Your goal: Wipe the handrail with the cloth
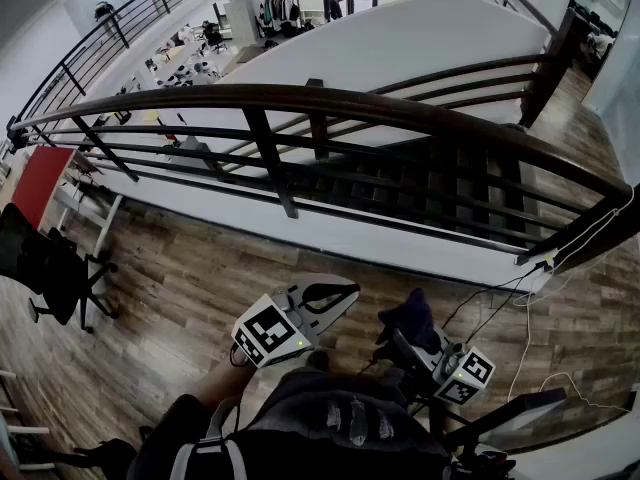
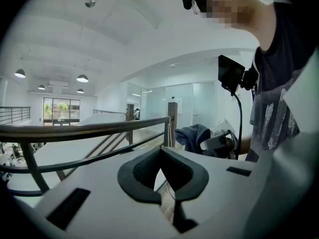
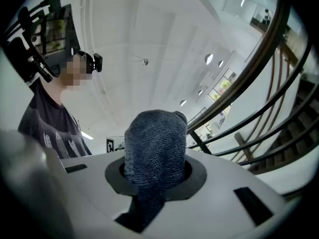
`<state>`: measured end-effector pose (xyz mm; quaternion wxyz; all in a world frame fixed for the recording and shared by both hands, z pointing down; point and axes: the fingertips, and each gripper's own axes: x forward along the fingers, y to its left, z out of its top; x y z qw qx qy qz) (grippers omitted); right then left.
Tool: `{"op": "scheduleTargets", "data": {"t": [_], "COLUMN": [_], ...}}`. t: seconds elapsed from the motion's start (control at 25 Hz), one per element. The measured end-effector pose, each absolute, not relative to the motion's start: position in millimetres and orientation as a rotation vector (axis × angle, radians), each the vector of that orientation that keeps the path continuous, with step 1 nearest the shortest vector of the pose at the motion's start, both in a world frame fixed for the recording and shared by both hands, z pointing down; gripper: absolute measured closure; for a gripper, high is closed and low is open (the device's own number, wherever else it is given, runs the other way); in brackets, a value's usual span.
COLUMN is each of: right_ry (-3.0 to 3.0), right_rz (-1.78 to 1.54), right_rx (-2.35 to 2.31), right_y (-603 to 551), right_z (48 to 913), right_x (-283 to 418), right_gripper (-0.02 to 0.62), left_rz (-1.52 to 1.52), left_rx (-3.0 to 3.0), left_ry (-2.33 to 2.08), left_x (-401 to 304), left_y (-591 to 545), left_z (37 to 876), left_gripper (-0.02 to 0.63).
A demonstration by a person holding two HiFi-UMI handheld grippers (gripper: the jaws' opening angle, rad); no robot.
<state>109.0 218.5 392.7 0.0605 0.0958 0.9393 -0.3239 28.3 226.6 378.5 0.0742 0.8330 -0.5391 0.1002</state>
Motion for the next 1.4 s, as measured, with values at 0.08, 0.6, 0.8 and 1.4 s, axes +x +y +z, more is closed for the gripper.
{"op": "scheduleTargets", "data": {"t": [0.08,0.6,0.8,1.4], "right_ry": [2.839,2.994,3.097,2.985], "right_rz": [-0.933,-0.823,-0.557,-0.008], "right_rx": [0.227,0.003,-0.241,-2.066], "right_y": [183.1,-74.0,-196.9,-625.8], "right_z": [394.9,411.2,404.6,369.2], "right_x": [137.4,289.0,258.7,549.0], "right_gripper": [0.528,0.528,0.528,0.528], "left_rz": [0.324,0.357,0.299,0.330], "left_rx": [2.529,2.547,2.552,2.586], "left_ry": [-1.581,-1.585,-1.627,-1.318], "left_x": [58.3,182.8,132.2,181.1], "left_y": [194.5,-17.3,-83.9,-165.2], "left_z": [377.1,369.7,369.7,397.2], "left_gripper": [0.600,0.600,0.600,0.600]}}
